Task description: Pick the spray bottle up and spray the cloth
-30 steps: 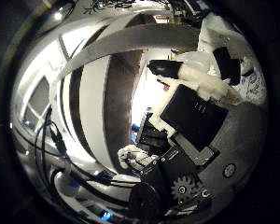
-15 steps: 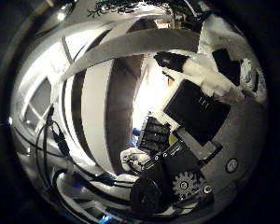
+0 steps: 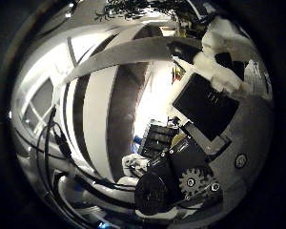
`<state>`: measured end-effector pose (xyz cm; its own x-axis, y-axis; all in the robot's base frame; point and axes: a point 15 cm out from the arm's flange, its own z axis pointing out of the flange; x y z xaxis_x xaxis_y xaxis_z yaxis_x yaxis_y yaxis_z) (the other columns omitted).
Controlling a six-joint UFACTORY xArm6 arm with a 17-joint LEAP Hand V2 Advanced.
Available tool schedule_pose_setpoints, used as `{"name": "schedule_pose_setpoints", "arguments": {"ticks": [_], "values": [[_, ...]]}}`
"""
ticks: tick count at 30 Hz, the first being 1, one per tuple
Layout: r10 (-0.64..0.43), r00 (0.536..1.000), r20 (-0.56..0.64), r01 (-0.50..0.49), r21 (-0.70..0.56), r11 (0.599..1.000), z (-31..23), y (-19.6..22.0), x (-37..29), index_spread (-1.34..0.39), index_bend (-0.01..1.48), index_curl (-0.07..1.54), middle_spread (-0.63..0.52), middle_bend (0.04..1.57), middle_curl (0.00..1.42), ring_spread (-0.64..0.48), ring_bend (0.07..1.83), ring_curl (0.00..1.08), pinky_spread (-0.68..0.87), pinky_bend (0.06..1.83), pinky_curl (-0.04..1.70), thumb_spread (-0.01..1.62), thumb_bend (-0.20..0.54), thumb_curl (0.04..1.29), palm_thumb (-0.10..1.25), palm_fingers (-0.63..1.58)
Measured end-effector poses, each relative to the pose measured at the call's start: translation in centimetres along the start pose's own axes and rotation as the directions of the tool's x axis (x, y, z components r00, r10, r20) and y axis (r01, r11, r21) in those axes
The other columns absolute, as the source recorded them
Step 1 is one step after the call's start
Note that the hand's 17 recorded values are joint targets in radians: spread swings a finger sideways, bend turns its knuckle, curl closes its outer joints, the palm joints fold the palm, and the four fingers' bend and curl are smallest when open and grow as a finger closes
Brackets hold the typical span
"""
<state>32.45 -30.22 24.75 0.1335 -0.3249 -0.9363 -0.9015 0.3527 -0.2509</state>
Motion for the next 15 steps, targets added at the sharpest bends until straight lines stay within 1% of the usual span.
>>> {"name": "schedule_pose_setpoints", "arguments": {"ticks": [11,15], "values": [[0.002,1.000,0.008,-0.002,0.020,1.000,-0.7,-0.1,0.3,-0.18,1.17,0.63,-0.08,1.33,0.55,-0.15,1.43,0.56,-0.21,1.05,1.12,0.86,-0.024,0.57,0.99,1.22],[-0.002,1.000,0.011,0.001,0.026,1.000,-1.1,-0.1,0.1,-0.19,1.09,0.62,-0.08,1.34,0.56,-0.16,1.42,0.56,-0.22,1.06,1.11,0.85,-0.027,0.57,0.97,1.19]]}}
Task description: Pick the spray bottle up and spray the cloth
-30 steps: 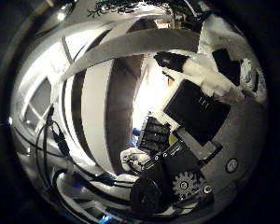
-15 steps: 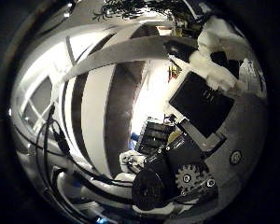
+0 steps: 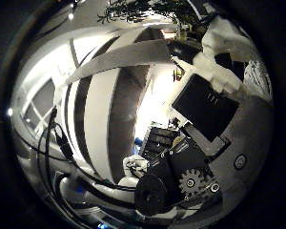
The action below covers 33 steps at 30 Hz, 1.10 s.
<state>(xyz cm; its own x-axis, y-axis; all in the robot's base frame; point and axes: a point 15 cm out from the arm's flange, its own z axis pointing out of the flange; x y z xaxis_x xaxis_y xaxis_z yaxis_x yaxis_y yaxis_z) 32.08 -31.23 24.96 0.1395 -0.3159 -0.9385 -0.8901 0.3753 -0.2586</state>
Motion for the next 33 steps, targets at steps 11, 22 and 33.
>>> {"name": "schedule_pose_setpoints", "arguments": {"ticks": [11,22,33], "values": [[-0.024,0.999,0.033,0.024,-0.015,1.000,-3.0,1.9,-2.7,-0.28,0.50,0.62,-0.11,1.21,0.55,-0.19,1.36,0.57,-0.32,1.11,0.98,0.81,-0.029,0.56,0.87,0.87],[-0.049,0.994,-0.095,0.033,-0.159,0.987,-5.9,4.3,-1.9,-0.32,0.31,0.56,-0.10,0.90,0.49,-0.10,1.00,0.48,-0.22,0.77,0.84,0.93,-0.030,0.50,0.82,0.11],[-0.085,0.988,-0.129,0.044,-0.294,0.955,-4.1,4.6,-1.1,-0.29,0.19,0.41,0.08,0.46,0.33,0.19,0.47,0.26,0.33,0.41,0.51,0.92,-0.028,0.44,0.81,0.00]]}}
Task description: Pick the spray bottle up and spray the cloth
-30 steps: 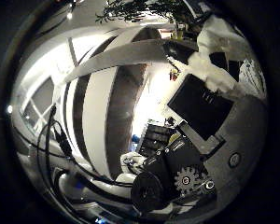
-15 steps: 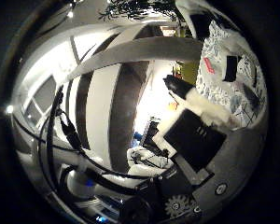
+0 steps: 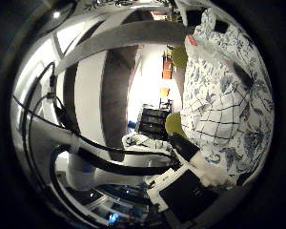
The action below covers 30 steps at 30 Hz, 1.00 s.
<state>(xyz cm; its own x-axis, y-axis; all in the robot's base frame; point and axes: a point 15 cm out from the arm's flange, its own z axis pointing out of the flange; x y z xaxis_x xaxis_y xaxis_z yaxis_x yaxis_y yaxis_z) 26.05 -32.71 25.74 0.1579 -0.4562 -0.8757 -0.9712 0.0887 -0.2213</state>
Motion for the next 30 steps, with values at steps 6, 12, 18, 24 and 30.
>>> {"name": "schedule_pose_setpoints", "arguments": {"ticks": [6,12,18,24,30], "values": [[-0.014,0.998,-0.067,0.014,-0.001,1.000,0.3,-1.7,1.5,-0.29,0.16,0.35,0.10,0.37,0.31,0.20,0.36,0.23,0.35,0.34,0.42,0.92,-0.028,0.42,0.81,0.04],[-0.026,0.991,-0.132,0.026,0.005,1.000,0.9,-3.9,3.6,-0.29,0.15,0.31,0.11,0.32,0.31,0.21,0.32,0.23,0.34,0.33,0.38,0.91,-0.027,0.41,0.81,0.06],[-0.042,0.987,-0.153,0.039,-0.019,0.999,2.4,-5.7,4.4,-0.28,0.15,0.28,0.11,0.30,0.32,0.21,0.29,0.24,0.34,0.31,0.35,0.91,-0.027,0.41,0.81,0.07],[-0.063,0.985,-0.159,0.054,-0.060,0.997,4.5,-7.7,5.0,-0.27,0.15,0.27,0.11,0.29,0.33,0.21,0.28,0.24,0.34,0.31,0.34,0.92,-0.030,0.40,0.80,0.07],[-0.056,0.990,-0.128,0.042,-0.107,0.993,7.3,-8.9,5.4,-0.26,0.15,0.26,0.12,0.29,0.33,0.21,0.27,0.25,0.34,0.31,0.33,0.92,-0.027,0.39,0.80,0.07]]}}
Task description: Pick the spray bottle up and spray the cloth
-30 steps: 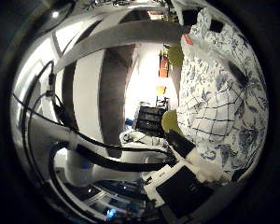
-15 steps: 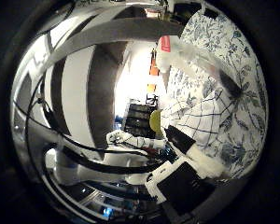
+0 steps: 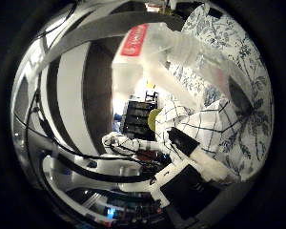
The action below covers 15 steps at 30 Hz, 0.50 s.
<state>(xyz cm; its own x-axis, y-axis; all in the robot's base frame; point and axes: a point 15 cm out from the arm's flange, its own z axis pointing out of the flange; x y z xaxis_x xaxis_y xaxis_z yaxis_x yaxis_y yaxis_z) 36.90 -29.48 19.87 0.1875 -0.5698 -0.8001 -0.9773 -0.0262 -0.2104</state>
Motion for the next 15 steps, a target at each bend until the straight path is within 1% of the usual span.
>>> {"name": "schedule_pose_setpoints", "arguments": {"ticks": [12,14,15], "values": [[-0.008,0.999,-0.032,0.006,-0.061,0.998,2.9,-3.0,-0.1,-0.24,0.15,0.25,0.15,0.29,0.33,0.21,0.28,0.26,0.34,0.32,0.33,0.91,-0.027,0.38,0.80,0.08],[-0.009,0.999,-0.039,0.007,-0.070,0.998,3.3,-3.4,-0.1,-0.20,0.15,0.25,0.15,0.28,0.33,0.20,0.33,0.27,0.33,0.33,0.33,0.91,-0.029,0.38,0.80,0.16],[-0.012,0.999,-0.037,0.009,-0.075,0.997,3.6,-3.6,-0.2,-0.18,0.15,0.26,0.14,0.28,0.33,0.19,0.38,0.28,0.33,0.34,0.33,0.91,-0.027,0.38,0.80,0.23]]}}
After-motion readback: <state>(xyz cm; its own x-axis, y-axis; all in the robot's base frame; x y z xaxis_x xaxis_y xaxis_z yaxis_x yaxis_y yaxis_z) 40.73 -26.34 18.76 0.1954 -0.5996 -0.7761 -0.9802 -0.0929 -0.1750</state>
